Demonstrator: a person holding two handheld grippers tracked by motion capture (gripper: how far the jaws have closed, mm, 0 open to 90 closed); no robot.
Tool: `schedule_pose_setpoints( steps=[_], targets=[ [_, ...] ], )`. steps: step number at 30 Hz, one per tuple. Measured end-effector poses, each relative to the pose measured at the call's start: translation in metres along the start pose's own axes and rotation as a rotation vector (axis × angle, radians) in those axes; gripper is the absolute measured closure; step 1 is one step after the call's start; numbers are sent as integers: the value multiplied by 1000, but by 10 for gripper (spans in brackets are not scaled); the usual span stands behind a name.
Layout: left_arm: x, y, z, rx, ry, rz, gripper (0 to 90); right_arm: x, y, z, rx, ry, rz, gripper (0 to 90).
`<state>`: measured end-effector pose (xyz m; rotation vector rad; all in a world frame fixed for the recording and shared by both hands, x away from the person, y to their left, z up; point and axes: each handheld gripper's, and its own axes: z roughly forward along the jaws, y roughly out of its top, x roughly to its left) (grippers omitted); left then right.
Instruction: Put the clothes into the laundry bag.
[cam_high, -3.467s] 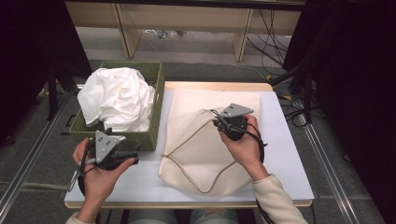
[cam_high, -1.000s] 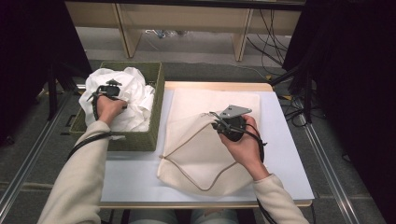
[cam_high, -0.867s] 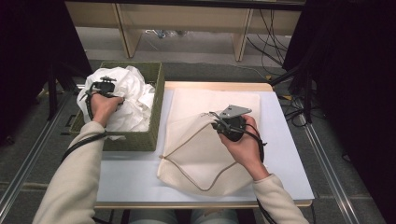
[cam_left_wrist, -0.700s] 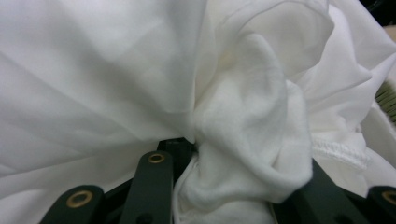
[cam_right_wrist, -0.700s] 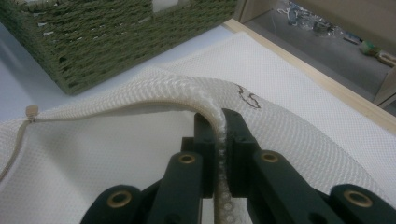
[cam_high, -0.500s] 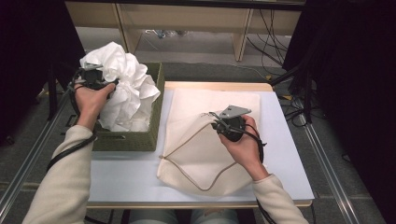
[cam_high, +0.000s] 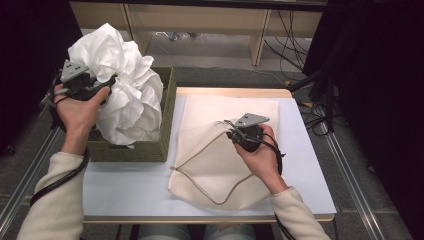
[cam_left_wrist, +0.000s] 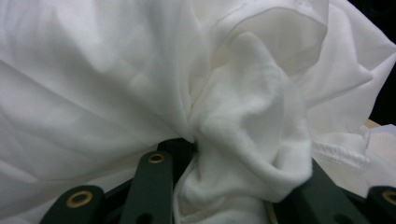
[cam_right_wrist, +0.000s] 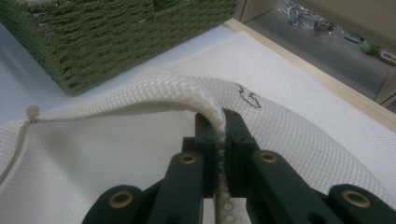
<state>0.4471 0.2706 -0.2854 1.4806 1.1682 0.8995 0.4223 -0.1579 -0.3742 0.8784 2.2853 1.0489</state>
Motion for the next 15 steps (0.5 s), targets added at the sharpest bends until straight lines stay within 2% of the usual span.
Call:
schedule_pose_setpoints(
  steps=[1, 5, 15],
  targets=[
    [0, 0, 0, 0, 0, 0, 670, 0, 0, 0, 0, 0, 0, 864],
    [-3, 0, -23, -43, -11, -17, 669, 0, 0, 0, -1, 1, -1, 864],
    [-3, -4, -58, -82, -31, -20, 669, 0, 0, 2, -5, 0, -7, 865]
  ],
)
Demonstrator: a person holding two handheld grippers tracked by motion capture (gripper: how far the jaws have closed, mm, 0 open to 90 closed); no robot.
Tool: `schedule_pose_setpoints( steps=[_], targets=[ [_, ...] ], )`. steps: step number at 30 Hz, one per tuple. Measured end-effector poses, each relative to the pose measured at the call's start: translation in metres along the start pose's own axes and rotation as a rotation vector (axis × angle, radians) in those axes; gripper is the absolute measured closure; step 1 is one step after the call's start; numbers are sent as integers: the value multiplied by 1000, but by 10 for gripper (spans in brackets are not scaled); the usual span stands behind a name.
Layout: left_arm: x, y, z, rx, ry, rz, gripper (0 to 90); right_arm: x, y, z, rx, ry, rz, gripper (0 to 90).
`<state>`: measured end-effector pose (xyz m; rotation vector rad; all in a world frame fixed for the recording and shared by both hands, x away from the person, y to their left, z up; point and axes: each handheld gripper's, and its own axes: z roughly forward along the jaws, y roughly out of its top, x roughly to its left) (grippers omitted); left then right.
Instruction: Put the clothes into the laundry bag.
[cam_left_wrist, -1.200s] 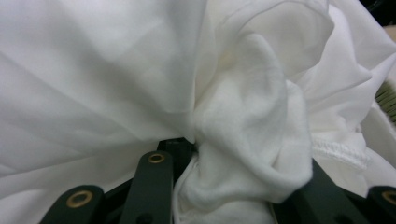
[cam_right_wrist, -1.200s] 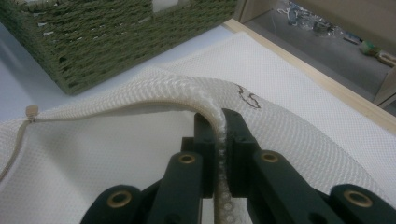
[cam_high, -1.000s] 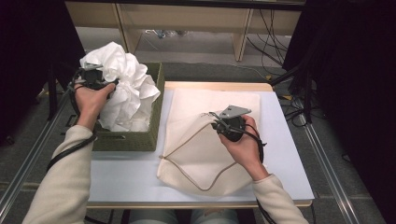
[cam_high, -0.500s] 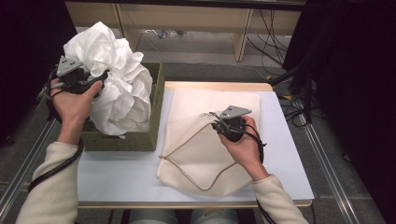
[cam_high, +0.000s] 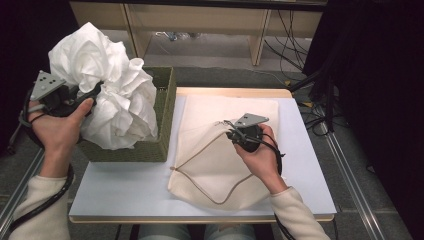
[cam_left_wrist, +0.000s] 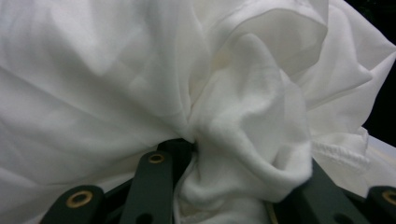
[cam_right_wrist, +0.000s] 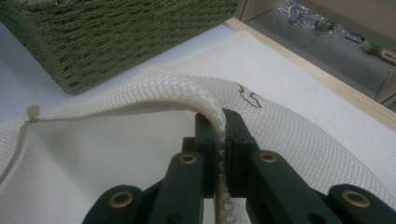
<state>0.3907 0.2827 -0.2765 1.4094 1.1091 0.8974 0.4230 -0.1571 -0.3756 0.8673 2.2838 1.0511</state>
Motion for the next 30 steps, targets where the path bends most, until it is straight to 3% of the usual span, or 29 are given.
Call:
schedule_pose_setpoints(
  steps=[3, 10, 19, 27, 28, 29, 30],
  targets=[
    [-2, -1, -11, -17, -17, -7, 669, 0, 0, -1, 5, -1, 6, 865],
    [-12, 3, -46, -59, -60, 22, 669, 0, 0, 0, 9, 8, 9, 866],
    [-15, 2, -59, -83, -76, 29, 668, 0, 1, -1, 0, -7, -4, 866],
    [-28, 6, -82, -111, -135, 42, 668, 1, 1, -2, 6, -1, 6, 867],
    [-31, 6, -85, -118, -146, 44, 668, 4, 1, -3, 16, 1, 51, 867],
    [-32, 7, -88, -122, -155, 49, 668, 2, 1, -2, 4, -2, 16, 867],
    [-32, 7, -88, -122, -155, 49, 668, 2, 1, -2, 3, -3, 13, 867]
  ],
)
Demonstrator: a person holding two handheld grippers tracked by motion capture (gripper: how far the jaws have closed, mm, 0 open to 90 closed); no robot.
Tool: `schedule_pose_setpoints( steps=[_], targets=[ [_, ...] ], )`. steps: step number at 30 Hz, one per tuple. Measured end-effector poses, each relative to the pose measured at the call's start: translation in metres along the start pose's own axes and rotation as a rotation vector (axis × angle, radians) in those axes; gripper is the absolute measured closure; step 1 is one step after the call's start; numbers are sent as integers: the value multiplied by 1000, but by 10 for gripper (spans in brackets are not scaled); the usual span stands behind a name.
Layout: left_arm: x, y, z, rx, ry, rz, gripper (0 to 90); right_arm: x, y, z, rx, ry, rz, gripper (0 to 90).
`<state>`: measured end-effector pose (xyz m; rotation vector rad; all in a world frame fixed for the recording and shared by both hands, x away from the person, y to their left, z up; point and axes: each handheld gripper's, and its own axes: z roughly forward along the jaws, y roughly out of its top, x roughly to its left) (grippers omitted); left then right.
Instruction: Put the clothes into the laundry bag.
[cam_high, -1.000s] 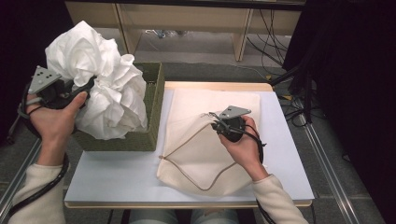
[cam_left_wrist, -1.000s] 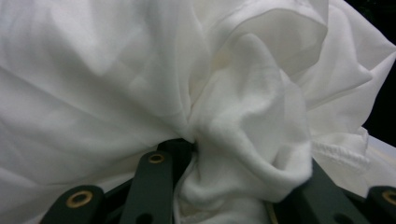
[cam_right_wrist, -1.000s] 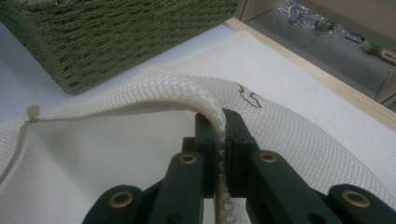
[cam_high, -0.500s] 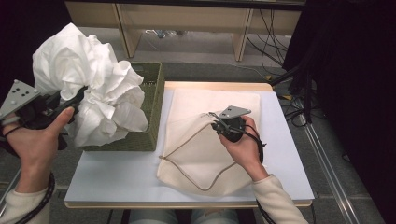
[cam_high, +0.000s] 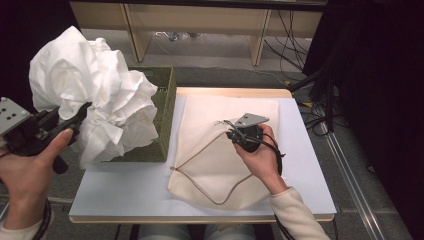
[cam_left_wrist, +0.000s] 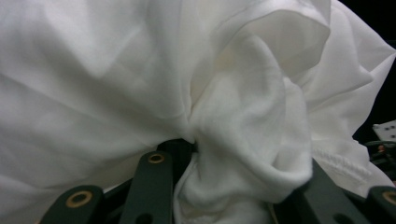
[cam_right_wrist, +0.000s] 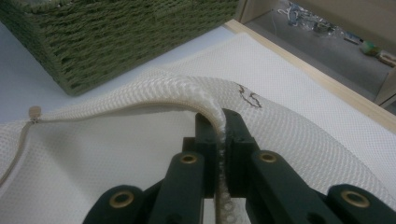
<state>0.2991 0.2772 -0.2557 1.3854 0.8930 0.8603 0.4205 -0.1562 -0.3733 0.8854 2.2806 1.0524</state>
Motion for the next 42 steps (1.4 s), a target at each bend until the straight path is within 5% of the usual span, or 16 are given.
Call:
schedule_pose_setpoints(
  steps=[8, 13, 15, 18, 32, 37, 42],
  targets=[
    [-27, 17, -26, -40, -106, 23, 667, -1, 1, -1, -7, 2, -21, 867],
    [-40, 26, -34, -61, -158, 27, 666, 1, 1, -3, -11, -6, 17, 867],
    [-41, 28, -34, -62, -170, 21, 666, -1, 2, -3, -23, -9, -29, 867],
    [-45, 29, -35, -56, -193, 12, 666, 1, 2, -5, -12, -10, -2, 867],
    [-73, 40, -41, -50, -329, 1, 666, 0, 3, -9, -25, -7, -21, 868],
    [-84, 40, -38, -33, -383, -3, 666, 1, 4, -11, -39, -10, -45, 868],
    [-95, 35, -30, -7, -439, -6, 667, 2, 5, -14, -29, -5, -17, 868]
  ],
)
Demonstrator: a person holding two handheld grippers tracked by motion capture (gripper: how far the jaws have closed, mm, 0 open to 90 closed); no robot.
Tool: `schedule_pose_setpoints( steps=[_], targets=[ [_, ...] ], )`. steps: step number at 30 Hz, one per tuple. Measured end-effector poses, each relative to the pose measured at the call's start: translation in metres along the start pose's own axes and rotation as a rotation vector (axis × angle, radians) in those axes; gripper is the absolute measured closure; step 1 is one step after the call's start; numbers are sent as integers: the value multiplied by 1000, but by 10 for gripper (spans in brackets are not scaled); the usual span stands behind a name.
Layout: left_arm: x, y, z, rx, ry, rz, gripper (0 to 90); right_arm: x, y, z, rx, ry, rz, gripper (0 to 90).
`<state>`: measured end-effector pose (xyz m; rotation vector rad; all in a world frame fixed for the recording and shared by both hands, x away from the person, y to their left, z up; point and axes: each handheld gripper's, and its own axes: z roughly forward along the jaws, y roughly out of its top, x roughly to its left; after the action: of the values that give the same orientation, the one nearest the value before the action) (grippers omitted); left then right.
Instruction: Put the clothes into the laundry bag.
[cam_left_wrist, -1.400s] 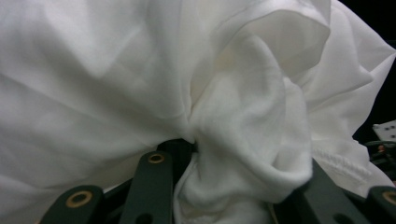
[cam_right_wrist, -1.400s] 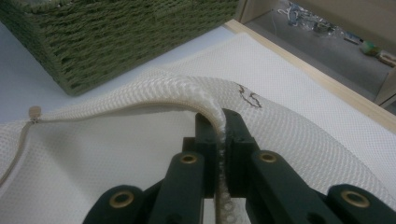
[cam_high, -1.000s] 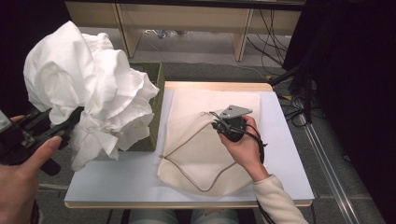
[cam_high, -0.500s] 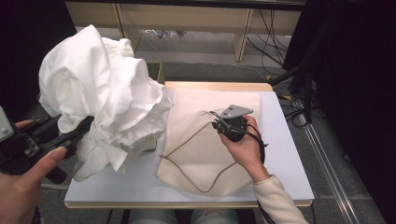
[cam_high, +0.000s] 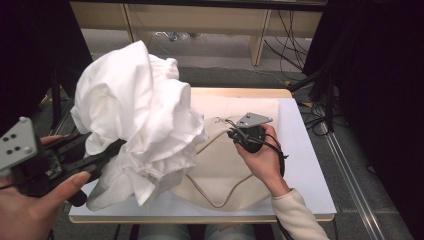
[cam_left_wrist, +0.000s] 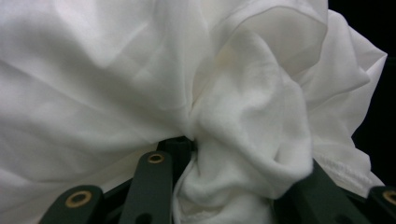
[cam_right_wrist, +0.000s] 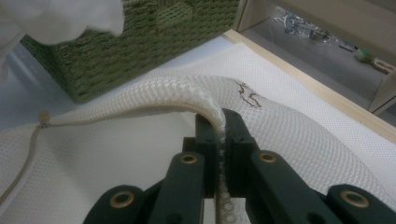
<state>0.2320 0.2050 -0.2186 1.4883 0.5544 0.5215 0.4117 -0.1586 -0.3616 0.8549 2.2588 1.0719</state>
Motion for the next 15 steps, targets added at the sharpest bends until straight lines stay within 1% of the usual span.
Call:
schedule_pose_setpoints(
  steps=[1, 2, 3, 5, 6, 7, 8, 9, 10, 11, 12, 13, 14, 15],
  targets=[
    [-1, -2, 3, 6, -11, -2, 667, 0, 0, 0, 0, 1, 0, 868],
    [-1, -4, 6, 13, -18, 5, 666, 0, 0, 0, -3, 0, -6, 869],
    [-2, -6, 10, 19, -30, -4, 667, 1, 0, 0, 4, 5, 6, 869],
    [-3, -10, 17, 32, -59, -16, 667, 1, 0, 0, 4, 5, 6, 869],
    [-5, -14, 24, 39, -74, -33, 666, 1, 1, 0, 4, 7, 5, 869],
    [-6, -16, 28, 50, -85, -38, 666, 0, 1, 0, -7, -9, 1, 870],
    [-7, -23, 37, 74, -106, -50, 666, 1, 1, -1, -7, -6, 7, 870],
    [-8, -27, 43, 91, -120, -55, 666, 2, 1, -1, -8, -1, 25, 871],
    [-9, -37, 53, 124, -145, -74, 666, 1, 1, -1, -11, -4, 14, 871],
    [-10, -44, 60, 147, -160, -90, 666, -1, 1, -2, -3, 2, 8, 871],
    [-10, -56, 72, 184, -184, -123, 665, -1, 1, -1, -3, 9, 12, 872],
    [-9, -63, 79, 214, -198, -136, 666, -1, 1, 0, -14, 7, 16, 872],
    [-8, -76, 91, 252, -210, -156, 665, 0, 0, 0, -14, 3, 27, 872],
    [-8, -84, 98, 277, -217, -164, 664, -1, 0, 0, -9, 7, 26, 873]
  ],
)
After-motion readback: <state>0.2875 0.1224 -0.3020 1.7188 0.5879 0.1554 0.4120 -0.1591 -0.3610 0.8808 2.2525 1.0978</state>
